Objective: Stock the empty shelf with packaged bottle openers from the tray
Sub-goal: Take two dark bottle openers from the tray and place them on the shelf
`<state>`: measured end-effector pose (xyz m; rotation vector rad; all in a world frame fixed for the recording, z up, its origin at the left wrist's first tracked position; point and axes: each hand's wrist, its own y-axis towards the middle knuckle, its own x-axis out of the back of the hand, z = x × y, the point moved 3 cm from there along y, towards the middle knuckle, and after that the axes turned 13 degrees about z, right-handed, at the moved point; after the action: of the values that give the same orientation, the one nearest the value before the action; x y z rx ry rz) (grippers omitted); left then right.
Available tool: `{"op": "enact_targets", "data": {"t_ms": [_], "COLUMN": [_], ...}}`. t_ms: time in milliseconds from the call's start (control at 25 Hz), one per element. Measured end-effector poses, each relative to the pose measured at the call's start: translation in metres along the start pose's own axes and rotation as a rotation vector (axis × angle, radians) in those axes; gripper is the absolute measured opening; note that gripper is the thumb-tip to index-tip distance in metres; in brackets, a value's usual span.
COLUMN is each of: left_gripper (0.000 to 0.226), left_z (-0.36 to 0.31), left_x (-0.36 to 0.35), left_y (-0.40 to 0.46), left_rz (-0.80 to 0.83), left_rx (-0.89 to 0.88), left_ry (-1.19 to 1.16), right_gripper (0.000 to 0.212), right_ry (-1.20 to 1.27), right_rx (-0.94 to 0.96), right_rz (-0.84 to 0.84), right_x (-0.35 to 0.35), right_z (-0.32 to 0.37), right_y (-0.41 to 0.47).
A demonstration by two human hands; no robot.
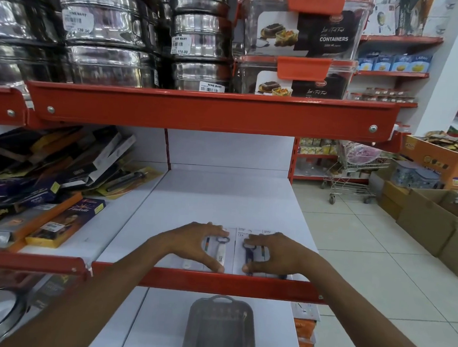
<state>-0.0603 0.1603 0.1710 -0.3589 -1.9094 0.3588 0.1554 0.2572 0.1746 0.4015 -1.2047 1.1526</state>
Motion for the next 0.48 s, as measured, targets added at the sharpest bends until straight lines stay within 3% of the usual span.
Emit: {"op": "enact_targets", "data": {"t_ms": [480], "left_gripper": [0.101], "left_z": [0.0025], "left_x": [-0.0004], "left_y": [-0.0010], "left_rz": [-0.006], "left_rx": [-0.013], "left_ry": [-0.003], "right_gripper": [0.079], "right_ry": [0.052], "right_rx": [-0.029], "right_rz": [0.028], "right_x": [0.0050], "right_z": [0.0012], "right_y": [0.0003]}}
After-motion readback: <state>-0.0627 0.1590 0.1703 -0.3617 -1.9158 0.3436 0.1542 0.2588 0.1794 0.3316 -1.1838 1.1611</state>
